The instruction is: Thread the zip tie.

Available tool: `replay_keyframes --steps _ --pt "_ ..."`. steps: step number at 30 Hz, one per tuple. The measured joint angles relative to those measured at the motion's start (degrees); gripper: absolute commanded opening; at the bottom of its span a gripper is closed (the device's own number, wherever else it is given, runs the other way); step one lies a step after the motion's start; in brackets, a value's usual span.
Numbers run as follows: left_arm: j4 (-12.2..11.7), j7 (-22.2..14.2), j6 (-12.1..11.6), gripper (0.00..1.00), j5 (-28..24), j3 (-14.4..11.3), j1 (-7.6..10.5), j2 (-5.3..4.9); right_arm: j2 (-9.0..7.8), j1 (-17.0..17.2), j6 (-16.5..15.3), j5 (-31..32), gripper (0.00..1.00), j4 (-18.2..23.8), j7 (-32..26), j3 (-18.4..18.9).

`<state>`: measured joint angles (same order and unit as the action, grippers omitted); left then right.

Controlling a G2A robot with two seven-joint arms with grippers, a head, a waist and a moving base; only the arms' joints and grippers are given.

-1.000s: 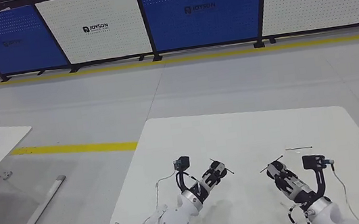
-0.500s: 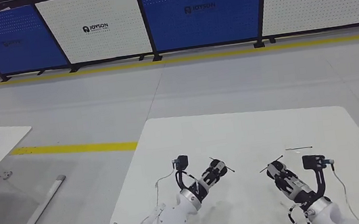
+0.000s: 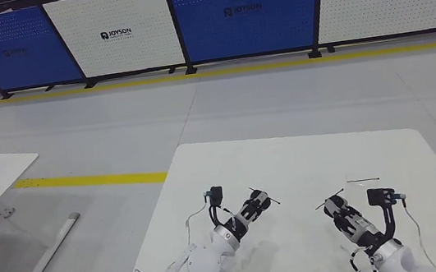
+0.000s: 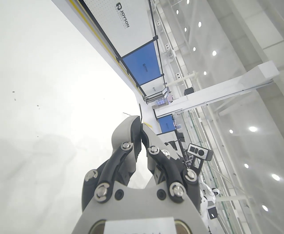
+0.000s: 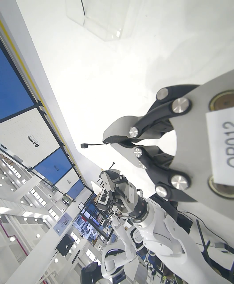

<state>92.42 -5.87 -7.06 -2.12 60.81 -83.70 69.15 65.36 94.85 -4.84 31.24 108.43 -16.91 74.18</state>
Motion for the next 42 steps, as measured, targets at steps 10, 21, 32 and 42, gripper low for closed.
replay_keyframes --steps 10,21,32,42 --pt "0.0 0.0 0.0 0.0 0.0 0.0 0.0 0.0 0.09 0.0 -0.2 -0.8 0.0 -0.1 0.6 -0.1" --pt "0.0 0.0 0.0 0.0 0.0 0.0 0.0 0.0 0.48 1.7 -5.8 -11.1 0.0 0.3 3.7 1.1" --pt "0.0 0.0 0.0 0.0 0.0 0.0 0.0 0.0 0.43 0.2 -4.1 -15.8 0.0 -1.0 -2.9 0.9" --pt "0.0 0.0 0.0 0.0 0.0 0.0 0.0 0.0 0.57 0.4 -4.6 -16.4 0.0 -1.0 -2.3 0.1"
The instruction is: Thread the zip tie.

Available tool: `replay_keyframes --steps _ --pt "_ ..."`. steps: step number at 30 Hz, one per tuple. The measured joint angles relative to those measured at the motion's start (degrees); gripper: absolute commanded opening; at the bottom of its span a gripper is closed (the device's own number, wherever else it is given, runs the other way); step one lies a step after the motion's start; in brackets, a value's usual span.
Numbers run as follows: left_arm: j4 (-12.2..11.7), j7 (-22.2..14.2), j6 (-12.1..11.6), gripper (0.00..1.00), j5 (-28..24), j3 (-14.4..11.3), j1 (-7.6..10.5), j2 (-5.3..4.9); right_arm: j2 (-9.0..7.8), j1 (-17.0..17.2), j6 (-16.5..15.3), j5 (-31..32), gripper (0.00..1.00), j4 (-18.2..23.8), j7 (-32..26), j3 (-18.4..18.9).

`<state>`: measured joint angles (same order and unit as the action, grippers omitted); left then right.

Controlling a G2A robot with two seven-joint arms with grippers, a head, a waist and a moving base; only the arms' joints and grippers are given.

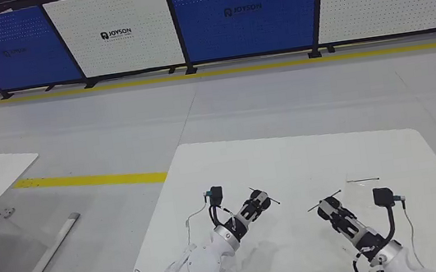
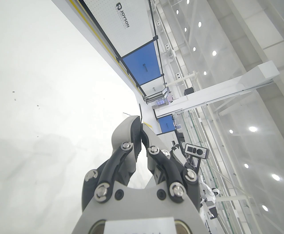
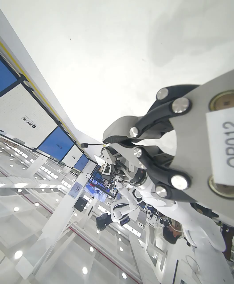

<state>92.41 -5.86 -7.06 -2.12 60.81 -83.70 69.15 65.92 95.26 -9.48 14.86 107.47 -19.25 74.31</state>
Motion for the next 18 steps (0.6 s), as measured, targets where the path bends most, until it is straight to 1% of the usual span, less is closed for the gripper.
replay_keyframes --steps 5,9,13,15,17,18 --pt "0.0 0.0 0.0 0.0 0.0 0.0 0.0 0.0 0.36 1.4 -3.9 0.5 0.0 -0.9 5.1 -1.4" --pt "0.0 0.0 0.0 0.0 0.0 0.0 0.0 0.0 0.88 2.1 -5.5 2.9 0.0 -2.0 10.7 -3.7" --pt "0.0 0.0 0.0 0.0 0.0 0.0 0.0 0.0 1.74 1.2 -4.4 6.6 0.0 -3.4 16.9 -7.3" --pt "0.0 0.0 0.0 0.0 0.0 0.0 0.0 0.0 2.29 0.2 -3.0 8.7 0.0 -4.4 19.8 -9.5" --pt "0.0 0.0 0.0 0.0 0.0 0.0 0.0 0.0 2.77 -1.1 -0.8 10.6 0.0 -5.2 21.9 -11.3" --pt "0.0 0.0 0.0 0.0 0.0 0.0 0.0 0.0 2.86 -1.4 -0.3 10.9 0.0 -5.3 22.3 -11.6"
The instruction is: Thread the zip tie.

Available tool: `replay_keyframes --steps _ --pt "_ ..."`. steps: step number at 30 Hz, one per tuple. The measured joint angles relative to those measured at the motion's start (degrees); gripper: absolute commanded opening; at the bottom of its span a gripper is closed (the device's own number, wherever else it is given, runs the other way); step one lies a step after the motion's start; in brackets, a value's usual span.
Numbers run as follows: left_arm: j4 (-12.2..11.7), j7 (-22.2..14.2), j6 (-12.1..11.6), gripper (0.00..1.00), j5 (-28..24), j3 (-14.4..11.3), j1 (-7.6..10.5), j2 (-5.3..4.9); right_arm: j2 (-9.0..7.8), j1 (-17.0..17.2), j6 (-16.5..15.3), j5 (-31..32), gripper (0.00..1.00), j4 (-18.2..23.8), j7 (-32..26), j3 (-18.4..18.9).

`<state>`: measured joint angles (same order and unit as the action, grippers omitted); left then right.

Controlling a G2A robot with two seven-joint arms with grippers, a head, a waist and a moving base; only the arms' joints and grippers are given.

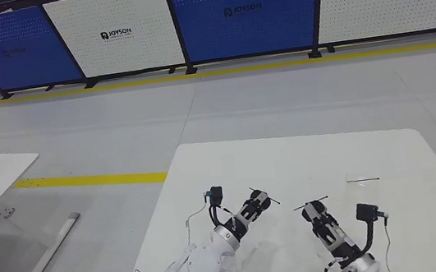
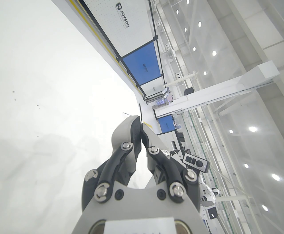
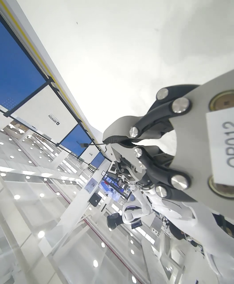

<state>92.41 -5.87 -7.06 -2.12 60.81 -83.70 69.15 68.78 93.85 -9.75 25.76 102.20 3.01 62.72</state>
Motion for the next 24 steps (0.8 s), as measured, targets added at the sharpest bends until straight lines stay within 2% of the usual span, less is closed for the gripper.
replay_keyframes --steps 9,14,17,24 --pt "0.0 0.0 0.0 0.0 0.0 0.0 0.0 0.0 0.03 -0.1 0.3 -0.5 0.0 0.1 -0.1 0.2" --pt "0.0 0.0 0.0 0.0 0.0 0.0 0.0 0.0 0.29 -1.8 4.8 -5.0 0.0 0.3 -4.9 0.9" --pt "0.0 0.0 0.0 0.0 0.0 0.0 0.0 0.0 0.52 -3.2 7.1 -4.3 0.0 -0.7 -7.1 0.0" --pt "0.0 0.0 0.0 0.0 0.0 0.0 0.0 0.0 0.81 -3.9 7.1 -3.6 0.0 -1.0 -6.4 -1.0"
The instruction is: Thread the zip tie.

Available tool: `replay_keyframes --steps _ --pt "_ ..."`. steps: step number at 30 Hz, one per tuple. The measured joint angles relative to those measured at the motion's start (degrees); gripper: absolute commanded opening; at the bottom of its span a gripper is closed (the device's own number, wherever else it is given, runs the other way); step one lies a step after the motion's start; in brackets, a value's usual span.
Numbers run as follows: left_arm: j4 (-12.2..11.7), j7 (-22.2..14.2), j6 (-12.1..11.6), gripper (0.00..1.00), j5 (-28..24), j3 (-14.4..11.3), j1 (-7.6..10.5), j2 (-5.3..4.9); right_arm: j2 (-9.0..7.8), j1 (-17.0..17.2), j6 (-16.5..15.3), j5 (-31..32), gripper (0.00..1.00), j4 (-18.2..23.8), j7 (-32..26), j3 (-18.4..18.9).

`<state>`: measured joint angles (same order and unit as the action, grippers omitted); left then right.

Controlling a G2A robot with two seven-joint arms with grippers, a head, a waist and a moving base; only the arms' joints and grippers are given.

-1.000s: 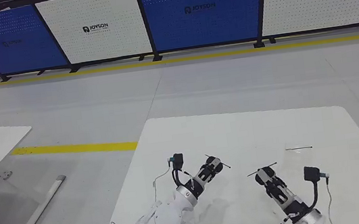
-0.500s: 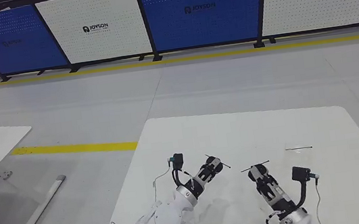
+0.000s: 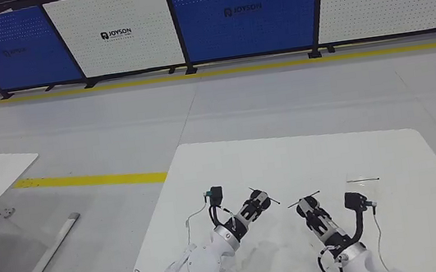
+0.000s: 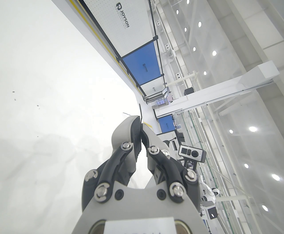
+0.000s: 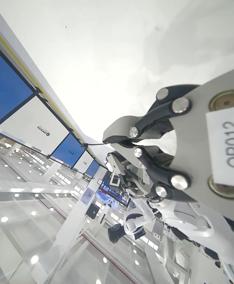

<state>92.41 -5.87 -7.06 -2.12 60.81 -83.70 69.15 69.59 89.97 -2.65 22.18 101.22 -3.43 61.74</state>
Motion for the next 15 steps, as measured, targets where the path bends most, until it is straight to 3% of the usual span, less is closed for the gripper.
replay_keyframes --steps 11,15 --pt "0.0 0.0 0.0 0.0 0.0 0.0 0.0 0.0 0.06 0.0 -0.1 0.2 0.0 0.1 0.8 0.1" --pt "0.0 0.0 0.0 0.0 0.0 0.0 0.0 0.0 0.33 0.9 -3.6 -1.5 0.0 0.0 4.1 0.2"
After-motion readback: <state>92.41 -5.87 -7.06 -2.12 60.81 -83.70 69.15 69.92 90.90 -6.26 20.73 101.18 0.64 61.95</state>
